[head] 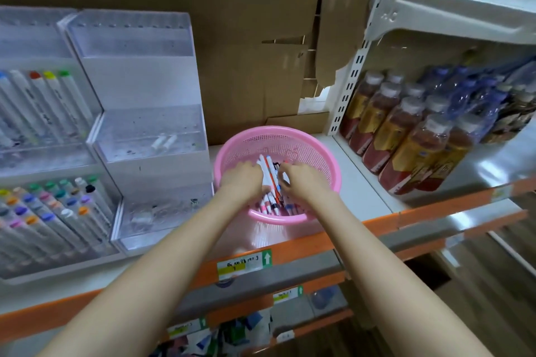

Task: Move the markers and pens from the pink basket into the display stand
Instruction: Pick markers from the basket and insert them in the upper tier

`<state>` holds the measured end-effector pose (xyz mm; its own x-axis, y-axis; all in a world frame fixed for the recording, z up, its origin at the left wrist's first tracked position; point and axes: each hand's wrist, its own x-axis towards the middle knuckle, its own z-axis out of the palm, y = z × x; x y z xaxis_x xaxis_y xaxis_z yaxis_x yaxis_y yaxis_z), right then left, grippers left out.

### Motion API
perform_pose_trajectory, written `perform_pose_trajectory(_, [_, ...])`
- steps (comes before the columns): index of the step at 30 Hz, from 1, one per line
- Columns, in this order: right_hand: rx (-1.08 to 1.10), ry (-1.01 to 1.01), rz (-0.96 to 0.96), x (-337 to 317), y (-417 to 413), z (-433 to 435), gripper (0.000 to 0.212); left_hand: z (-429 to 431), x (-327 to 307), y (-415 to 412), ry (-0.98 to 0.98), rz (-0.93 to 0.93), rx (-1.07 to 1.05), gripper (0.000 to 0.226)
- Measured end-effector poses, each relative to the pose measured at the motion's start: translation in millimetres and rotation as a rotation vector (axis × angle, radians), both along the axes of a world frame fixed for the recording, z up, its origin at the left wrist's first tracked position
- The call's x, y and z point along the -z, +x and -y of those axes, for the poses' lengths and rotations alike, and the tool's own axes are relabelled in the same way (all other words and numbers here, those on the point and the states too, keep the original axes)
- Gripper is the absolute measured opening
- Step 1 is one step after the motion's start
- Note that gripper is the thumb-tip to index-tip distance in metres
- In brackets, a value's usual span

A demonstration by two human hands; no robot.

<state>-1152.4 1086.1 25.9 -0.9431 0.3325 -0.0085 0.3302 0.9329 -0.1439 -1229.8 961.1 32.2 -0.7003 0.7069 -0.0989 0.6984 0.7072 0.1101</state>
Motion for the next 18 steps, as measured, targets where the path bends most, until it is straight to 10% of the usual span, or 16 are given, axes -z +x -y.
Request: perform_pose_trajectory(18, [0.085, -0.189, -0.044, -6.3, 5.2, 1.6, 0.014, 7.9, 1.2, -1.1, 0.354, 0.161, -0.083, 0.021])
